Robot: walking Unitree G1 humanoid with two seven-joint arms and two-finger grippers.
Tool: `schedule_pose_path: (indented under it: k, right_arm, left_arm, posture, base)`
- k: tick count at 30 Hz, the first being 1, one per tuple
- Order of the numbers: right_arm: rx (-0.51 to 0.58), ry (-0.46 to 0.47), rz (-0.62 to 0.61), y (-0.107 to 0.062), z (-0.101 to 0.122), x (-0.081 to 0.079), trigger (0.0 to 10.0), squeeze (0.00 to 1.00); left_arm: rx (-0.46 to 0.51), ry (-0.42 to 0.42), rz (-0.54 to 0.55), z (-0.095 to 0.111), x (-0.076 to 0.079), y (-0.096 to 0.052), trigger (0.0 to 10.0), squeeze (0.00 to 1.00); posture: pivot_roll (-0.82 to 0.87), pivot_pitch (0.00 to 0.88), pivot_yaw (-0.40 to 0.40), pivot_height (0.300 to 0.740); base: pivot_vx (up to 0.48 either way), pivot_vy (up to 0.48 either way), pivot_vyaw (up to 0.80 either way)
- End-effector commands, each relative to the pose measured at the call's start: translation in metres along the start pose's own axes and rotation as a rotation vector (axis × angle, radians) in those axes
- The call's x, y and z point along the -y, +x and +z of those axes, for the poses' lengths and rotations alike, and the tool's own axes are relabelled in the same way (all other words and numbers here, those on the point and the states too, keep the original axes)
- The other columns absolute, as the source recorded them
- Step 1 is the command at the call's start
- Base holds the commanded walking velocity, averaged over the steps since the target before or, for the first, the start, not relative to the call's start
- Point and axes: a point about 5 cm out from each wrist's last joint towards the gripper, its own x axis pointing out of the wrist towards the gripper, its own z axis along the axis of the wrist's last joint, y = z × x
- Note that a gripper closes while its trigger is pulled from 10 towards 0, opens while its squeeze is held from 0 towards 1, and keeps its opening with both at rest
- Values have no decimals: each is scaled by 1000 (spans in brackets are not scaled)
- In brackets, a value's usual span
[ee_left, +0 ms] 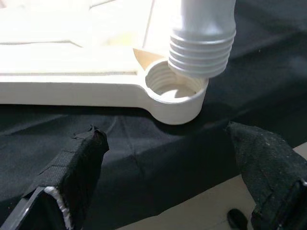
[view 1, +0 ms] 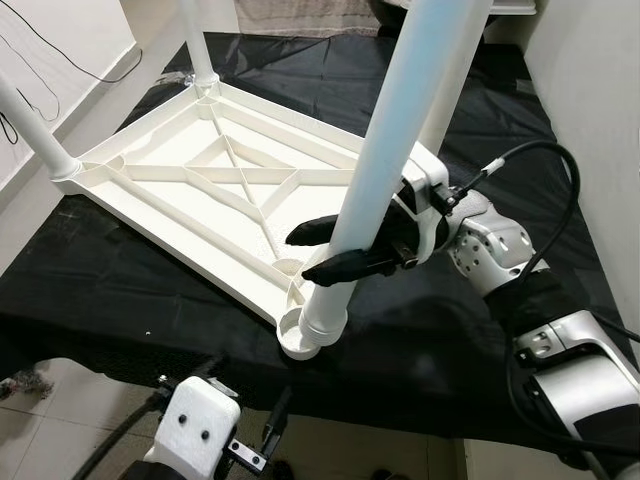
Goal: Building children table
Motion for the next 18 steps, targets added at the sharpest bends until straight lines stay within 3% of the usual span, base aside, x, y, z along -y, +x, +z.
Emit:
schedule_pose_path:
  k: [1,18]
  right_arm:
    - [-38,60,20,3,-16,-5,10000,0]
    - [-11,23,47,16,-12,0,10000,0]
  left_arm:
    - [-8,-7,-20,-3,5,-2,10000,0]
    - [-6,-42,-45,-6,18,-3,10000,0]
  posture:
    - [107,246,5,734]
    - [98,249,-4,734]
  base:
    - [0,0,0]
    - [0,0,0]
